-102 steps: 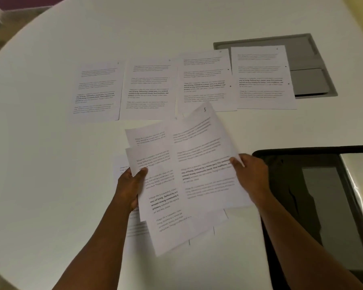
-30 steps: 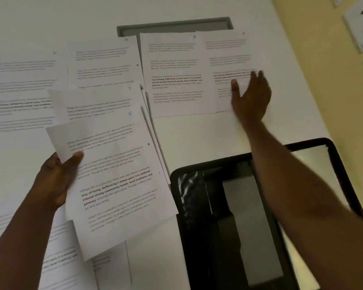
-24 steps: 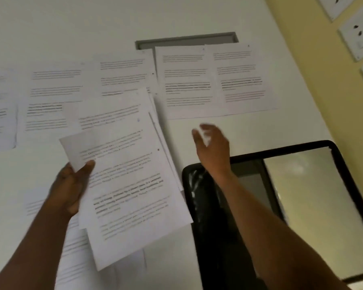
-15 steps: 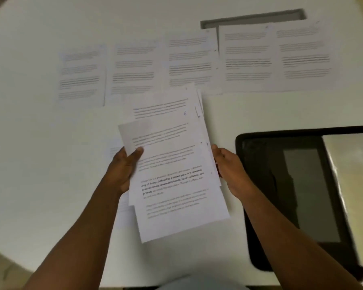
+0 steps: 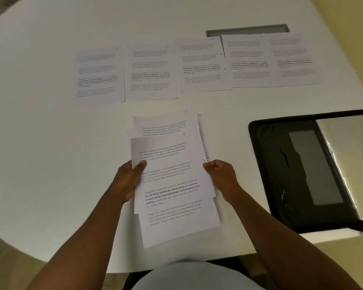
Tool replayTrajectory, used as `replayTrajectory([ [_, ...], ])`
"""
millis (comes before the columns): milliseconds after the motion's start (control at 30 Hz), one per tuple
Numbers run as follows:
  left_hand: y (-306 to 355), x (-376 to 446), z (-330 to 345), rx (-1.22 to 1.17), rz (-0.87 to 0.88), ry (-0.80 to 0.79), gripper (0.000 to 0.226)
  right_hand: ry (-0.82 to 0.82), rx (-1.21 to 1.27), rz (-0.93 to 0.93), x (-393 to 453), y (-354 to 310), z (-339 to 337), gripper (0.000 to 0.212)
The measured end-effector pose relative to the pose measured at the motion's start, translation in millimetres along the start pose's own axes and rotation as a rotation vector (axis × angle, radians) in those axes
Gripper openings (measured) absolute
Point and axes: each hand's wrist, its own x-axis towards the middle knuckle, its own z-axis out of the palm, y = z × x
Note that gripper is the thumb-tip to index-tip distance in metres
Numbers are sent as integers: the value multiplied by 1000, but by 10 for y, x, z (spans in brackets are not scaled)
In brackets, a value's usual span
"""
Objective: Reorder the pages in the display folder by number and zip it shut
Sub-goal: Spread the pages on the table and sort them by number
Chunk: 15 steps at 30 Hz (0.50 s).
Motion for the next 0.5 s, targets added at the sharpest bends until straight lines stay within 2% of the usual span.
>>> replayTrajectory([
  [133, -100, 55, -191, 33, -42, 6, 20, 58, -56, 23, -75, 120, 204, 19],
  [300, -190, 119, -365, 95, 3, 85, 19, 120, -90, 61, -127, 202, 368, 17],
  [400, -200, 142, -475, 188, 46, 121, 17, 92, -90, 104, -145, 250, 419, 20],
  [500, -188, 123, -497, 178, 49, 114, 18, 29, -25, 128, -169, 280, 484, 22],
])
